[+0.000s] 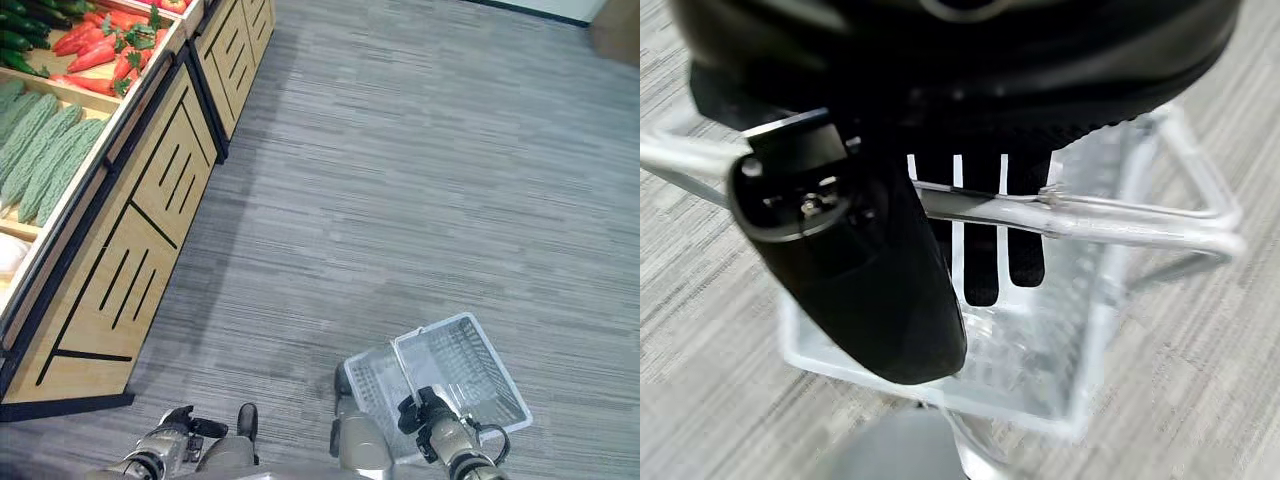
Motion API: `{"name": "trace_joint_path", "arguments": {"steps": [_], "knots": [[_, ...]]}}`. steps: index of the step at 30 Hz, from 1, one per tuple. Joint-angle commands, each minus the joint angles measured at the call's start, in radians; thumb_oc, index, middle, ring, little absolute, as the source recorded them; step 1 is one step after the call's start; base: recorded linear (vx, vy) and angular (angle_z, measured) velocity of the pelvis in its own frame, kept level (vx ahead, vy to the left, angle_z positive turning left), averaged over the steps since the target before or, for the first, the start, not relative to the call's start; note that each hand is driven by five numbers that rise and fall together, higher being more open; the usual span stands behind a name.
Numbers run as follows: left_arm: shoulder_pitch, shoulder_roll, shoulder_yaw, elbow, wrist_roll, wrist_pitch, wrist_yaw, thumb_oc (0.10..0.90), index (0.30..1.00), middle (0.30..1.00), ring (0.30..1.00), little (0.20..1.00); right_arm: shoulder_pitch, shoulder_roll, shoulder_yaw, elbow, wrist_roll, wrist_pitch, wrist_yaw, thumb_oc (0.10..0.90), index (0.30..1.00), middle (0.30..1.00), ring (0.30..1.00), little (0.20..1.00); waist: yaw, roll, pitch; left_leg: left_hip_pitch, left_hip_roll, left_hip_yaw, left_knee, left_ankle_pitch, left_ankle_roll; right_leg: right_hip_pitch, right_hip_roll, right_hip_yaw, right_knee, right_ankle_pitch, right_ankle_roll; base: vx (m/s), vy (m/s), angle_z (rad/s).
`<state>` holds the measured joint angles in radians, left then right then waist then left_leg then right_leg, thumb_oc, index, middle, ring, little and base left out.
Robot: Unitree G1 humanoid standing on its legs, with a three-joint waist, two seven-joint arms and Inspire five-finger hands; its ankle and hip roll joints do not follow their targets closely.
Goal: Get the vegetables into the basket
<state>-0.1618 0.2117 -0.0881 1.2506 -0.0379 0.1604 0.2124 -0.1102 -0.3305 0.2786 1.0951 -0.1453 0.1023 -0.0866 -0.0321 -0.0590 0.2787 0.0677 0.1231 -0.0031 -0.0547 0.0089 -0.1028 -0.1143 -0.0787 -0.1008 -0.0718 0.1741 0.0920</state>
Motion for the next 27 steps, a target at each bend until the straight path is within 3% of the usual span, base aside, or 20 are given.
{"name": "trace_joint_path", "arguments": {"steps": [1,13,18,21,22,23,24,25,27], "knots": [[0.031,0.065,-0.018,0.022,0.006,0.017,0.027,0.9,1.0,1.0,1.0,1.0,0.037,-0.006,0.033,0.01,0.014,0.006,0.002,0.4,0.3,0.3,0.3,0.3,-0.001,-0.041,-0.006,0.015,-0.085,-0.059,0.014,-0.054,0.052,-0.143,-0.043,0.13,0.127,-0.005,0.099,0.06,-0.107,0.37],[0.019,0.036,-0.03,0.008,-0.06,0.011,0.047,0.9,1.0,1.0,1.0,1.0,0.01,-0.049,0.047,0.027,0.019,0.003,-0.005,0.4,0.3,0.3,0.3,0.3,0.029,0.005,-0.018,-0.036,-0.02,-0.159,0.029,-0.012,-0.001,-0.106,-0.016,0.018,0.142,-0.087,0.051,0.06,-0.151,0.27],[0.008,0.036,-0.031,0.016,-0.063,0.009,0.041,0.9,1.0,1.0,1.0,1.0,0.003,-0.057,0.057,0.024,0.017,-0.001,-0.004,0.4,0.3,0.3,0.3,0.3,0.059,0.023,-0.011,-0.09,-0.006,-0.19,0.082,0.043,-0.036,-0.043,-0.019,-0.073,0.141,-0.132,0.023,0.06,-0.191,1.53],[0.001,0.033,-0.033,0.005,-0.069,0.008,0.04,0.9,1.0,1.0,1.0,1.0,0.001,-0.068,0.047,0.013,0.019,-0.001,-0.008,0.4,0.3,0.3,0.3,0.3,0.056,0.027,-0.005,-0.135,0.003,-0.098,0.098,0.069,-0.027,-0.014,-0.036,-0.126,0.135,-0.147,0.02,0.01,-0.063,0.59],[0.001,0.033,-0.033,0.005,-0.069,0.008,0.04,0.9,1.0,1.0,1.0,1.0,0.001,-0.068,0.047,0.013,0.019,-0.001,-0.008,0.4,0.3,0.3,0.3,0.3,0.056,0.027,-0.005,-0.135,0.003,-0.098,0.1,0.068,-0.027,-0.014,-0.036,-0.126,0.135,-0.148,0.02,-0.01,-0.045,0.72],[0.005,0.029,-0.034,-0.008,-0.063,0.01,0.035,0.9,1.0,1.0,1.0,1.0,0.008,-0.077,0.037,0.006,0.015,0.002,-0.006,0.4,0.3,0.3,0.3,0.3,0.045,0.031,0.001,-0.153,0.027,0.031,0.115,0.075,-0.022,0.002,-0.049,-0.165,0.141,-0.161,0.019,-0.02,-0.059,0.71],[0.006,0.029,-0.036,-0.012,-0.056,0.013,0.03,0.9,1.0,1.0,1.0,1.0,0.016,-0.08,0.03,0.0,0.012,0.003,-0.005,0.4,0.3,0.3,0.3,0.3,0.035,0.035,0.003,-0.159,0.044,0.115,0.117,0.084,-0.023,0.008,-0.054,-0.185,0.143,-0.165,0.018,-0.06,-0.09,0.83],[0.006,0.025,-0.039,-0.019,-0.035,0.022,0.015,0.9,1.0,1.0,1.0,1.0,0.031,-0.085,0.009,-0.001,0.01,0.01,-0.004,0.4,0.3,0.3,0.3,0.3,0.008,0.041,0.002,-0.158,0.075,0.26,0.111,0.096,-0.026,0.024,-0.065,-0.229,0.147,-0.176,0.022,-0.06,-0.061,1.23],[-0.002,0.021,-0.045,-0.019,-0.013,0.027,0.002,0.9,1.0,1.0,1.0,1.0,0.049,-0.084,-0.007,0.004,0.008,0.015,-0.004,0.4,0.3,0.3,0.3,0.3,-0.015,0.051,-0.007,-0.159,0.094,0.356,0.094,0.115,-0.045,0.041,-0.072,-0.271,0.144,-0.188,0.033,0.02,-0.01,2.62]]}}
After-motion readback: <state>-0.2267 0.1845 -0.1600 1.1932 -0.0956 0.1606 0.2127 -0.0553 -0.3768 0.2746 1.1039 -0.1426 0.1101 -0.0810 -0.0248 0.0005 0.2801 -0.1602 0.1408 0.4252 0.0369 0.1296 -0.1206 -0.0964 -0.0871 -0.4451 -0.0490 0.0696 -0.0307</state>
